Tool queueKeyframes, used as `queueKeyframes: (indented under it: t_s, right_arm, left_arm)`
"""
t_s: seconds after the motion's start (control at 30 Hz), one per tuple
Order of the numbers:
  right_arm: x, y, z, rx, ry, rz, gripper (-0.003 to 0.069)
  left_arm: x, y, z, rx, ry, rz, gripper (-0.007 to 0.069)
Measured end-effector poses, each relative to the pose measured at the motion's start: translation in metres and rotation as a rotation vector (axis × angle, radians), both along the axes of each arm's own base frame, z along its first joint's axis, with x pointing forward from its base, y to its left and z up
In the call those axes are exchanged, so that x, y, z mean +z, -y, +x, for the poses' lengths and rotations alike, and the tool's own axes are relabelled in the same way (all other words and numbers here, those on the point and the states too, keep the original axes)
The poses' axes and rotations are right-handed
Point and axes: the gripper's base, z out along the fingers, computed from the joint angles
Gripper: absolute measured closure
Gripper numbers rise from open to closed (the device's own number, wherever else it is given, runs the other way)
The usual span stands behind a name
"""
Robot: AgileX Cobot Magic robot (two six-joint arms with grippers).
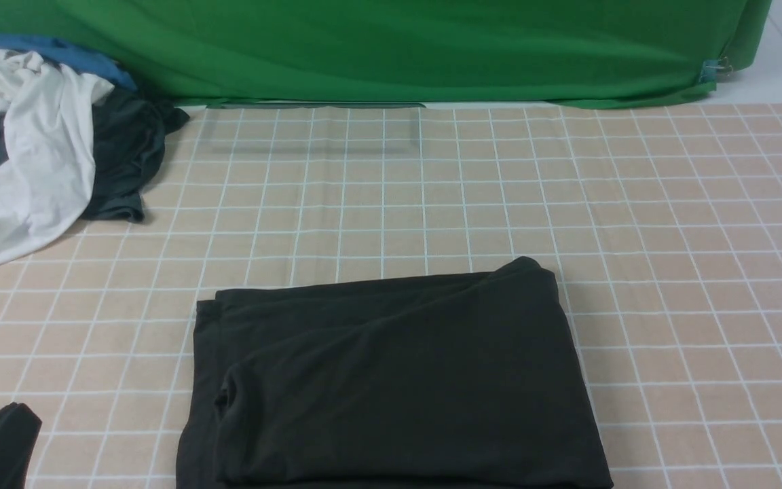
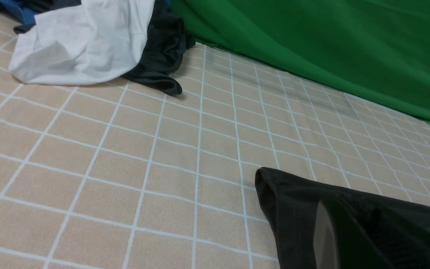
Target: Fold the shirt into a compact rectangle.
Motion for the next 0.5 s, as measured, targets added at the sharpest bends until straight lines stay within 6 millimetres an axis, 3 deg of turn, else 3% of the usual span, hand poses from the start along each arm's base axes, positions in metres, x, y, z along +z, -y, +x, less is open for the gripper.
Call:
queueKeyframes:
  t_s: [0.17,0.3,0.33,0.5]
  right_arm:
    - [-0.005,-0.001,0.003,-0.007,-0.052,-0.025,0.0432]
    - [-0.039,-0.011,0.023,-0.08,-0.221,-0.115,0.0424]
    - [-0.039,-0.011,0.023,-0.081,-0.223,-0.116,0.0424]
    - [-0.119,-0.021,0.057,-0.253,-0.481,-0.229,0.0424]
  left_arm:
    - [0.0,0.0,0.0,0.0,0.0,0.0,0.0611]
    - [0.0,0.0,0.0,0.0,0.0,0.0,0.0611]
    - [0.0,0.0,0.0,0.0,0.0,0.0,0.0611]
    - [0.0,0.0,0.0,0.0,0.0,0.001,0.0611]
